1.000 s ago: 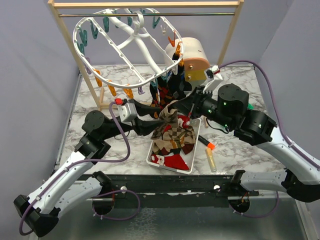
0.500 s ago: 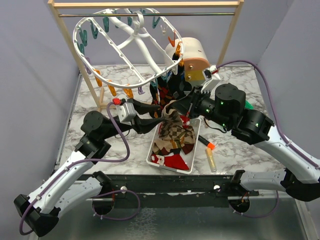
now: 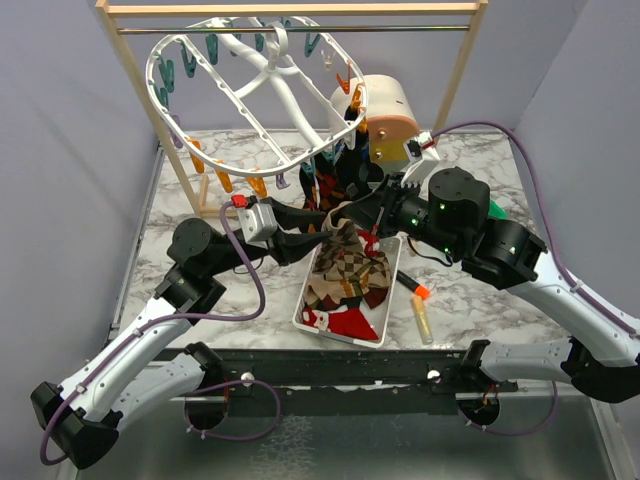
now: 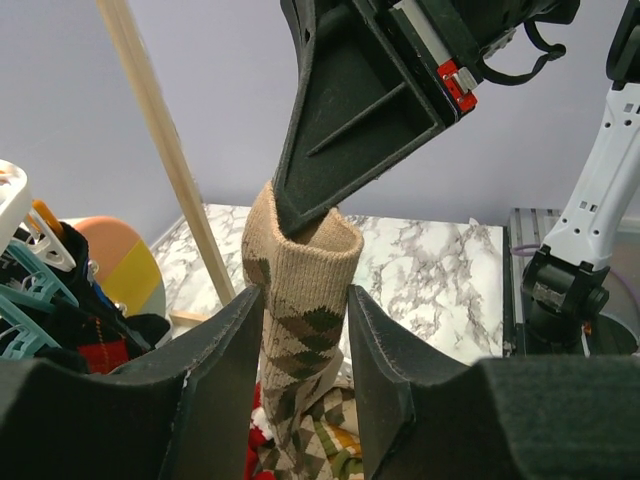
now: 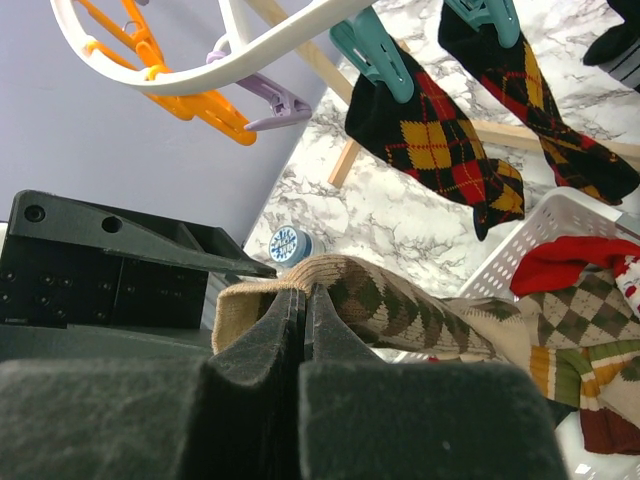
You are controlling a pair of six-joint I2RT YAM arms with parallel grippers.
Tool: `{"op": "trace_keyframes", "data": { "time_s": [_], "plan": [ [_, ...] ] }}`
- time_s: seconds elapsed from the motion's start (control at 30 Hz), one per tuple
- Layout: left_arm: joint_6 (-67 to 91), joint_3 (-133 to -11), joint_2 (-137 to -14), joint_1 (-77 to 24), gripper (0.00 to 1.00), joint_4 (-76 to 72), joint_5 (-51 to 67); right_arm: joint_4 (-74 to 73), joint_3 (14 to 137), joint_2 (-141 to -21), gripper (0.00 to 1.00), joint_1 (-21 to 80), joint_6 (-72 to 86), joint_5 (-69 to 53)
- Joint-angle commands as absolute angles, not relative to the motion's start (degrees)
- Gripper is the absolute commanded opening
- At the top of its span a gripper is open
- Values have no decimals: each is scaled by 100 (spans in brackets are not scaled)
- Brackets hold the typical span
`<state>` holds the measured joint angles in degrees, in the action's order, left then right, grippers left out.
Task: Clip the socks to the hanger
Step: Pick up the sock from the bin.
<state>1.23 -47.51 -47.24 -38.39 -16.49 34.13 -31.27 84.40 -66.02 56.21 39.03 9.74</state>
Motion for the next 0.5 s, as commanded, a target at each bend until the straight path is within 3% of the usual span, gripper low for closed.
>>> {"op": "trace_keyframes", "data": {
  "time_s": [0.0,0.3,0.47],
  "plan": [
    [73,-4884,-4689,-3870,40,-1767,3583,-3034,8389,-6619,0,5643,3937,1038],
    [80,-4886,-4719,-3884,35,-1766,3562,-3023,8355,-6601,0,5643,3907,1046],
    [79,-4951,-4770,-3893,39,-1767,3576,-3035,8367,-6618,0,5642,3887,1047]
  ]
}}
